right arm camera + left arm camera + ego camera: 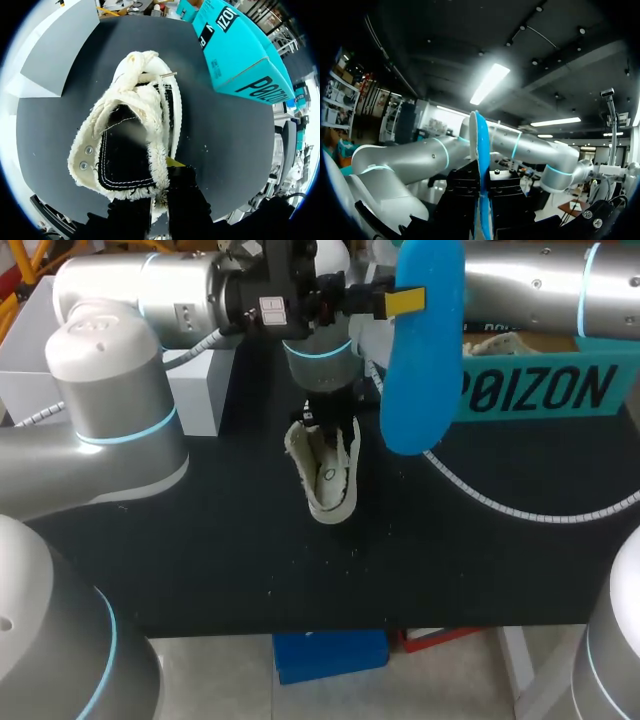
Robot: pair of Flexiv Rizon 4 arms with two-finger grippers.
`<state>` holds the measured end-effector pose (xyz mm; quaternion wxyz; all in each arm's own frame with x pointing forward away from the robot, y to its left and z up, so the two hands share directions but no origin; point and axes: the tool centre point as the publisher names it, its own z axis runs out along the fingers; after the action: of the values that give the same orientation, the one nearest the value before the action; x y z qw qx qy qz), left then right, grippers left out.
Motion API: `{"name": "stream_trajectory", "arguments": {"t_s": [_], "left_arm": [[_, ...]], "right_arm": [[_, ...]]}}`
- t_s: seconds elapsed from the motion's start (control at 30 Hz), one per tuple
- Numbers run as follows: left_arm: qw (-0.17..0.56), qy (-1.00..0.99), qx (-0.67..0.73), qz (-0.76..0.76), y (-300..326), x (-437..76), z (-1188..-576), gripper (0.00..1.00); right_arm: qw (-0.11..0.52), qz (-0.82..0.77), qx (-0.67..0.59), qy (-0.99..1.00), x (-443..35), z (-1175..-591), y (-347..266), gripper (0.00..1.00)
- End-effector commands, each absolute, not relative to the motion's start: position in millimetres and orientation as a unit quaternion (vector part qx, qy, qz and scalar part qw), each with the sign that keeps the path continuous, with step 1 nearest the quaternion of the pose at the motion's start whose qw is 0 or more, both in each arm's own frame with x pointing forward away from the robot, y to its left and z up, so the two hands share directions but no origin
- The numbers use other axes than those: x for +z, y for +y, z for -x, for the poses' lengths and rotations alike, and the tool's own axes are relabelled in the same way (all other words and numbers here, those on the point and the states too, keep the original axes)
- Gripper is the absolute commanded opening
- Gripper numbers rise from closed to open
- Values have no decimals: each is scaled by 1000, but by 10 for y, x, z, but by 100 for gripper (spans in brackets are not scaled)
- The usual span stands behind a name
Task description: Take the shoe out of the shoebox, open the shoe tongue, remove and reinsert the insole, then place the shoe into the shoebox
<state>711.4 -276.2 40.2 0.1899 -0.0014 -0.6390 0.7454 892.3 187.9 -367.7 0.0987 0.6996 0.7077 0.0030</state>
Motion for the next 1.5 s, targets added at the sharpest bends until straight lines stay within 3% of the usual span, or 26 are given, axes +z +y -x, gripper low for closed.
{"name": "stream_trajectory", "arguments": {"t_s": [0.03, 0.2, 0.23, 0.27, 0.53, 0.77, 0.97, 1.5], "left_arm": [[190, -641, 744, 2, -2772, 403, -7118, 0], [190, -641, 744, 2, -2772, 403, -7118, 0], [190, -641, 744, 2, -2772, 403, -7118, 0], [190, -641, 744, 2, -2772, 403, -7118, 0], [190, -641, 744, 2, -2772, 403, -7118, 0], [190, -641, 744, 2, -2772, 403, -7118, 0], [190, -641, 744, 2, -2772, 403, -7118, 0], [190, -641, 744, 2, -2772, 403, -7118, 0]], "right_arm": [[90, -702, 14, 707, -3720, -9000, 1861, 0], [80, -697, 33, 712, -3768, -9069, 1826, 0], [73, -696, 36, 713, -3769, -9075, 1820, 32], [74, -697, 32, 712, -3766, -9080, 1798, 100], [22, -695, 88, 713, -3424, -9075, 1581, 100], [-115, -663, 208, 710, -3067, -8974, 1436, 100], [-187, -607, 293, 715, -2905, -8890, 1435, 100], [-170, -573, 306, 741, -2830, -8843, 1427, 100]]}}
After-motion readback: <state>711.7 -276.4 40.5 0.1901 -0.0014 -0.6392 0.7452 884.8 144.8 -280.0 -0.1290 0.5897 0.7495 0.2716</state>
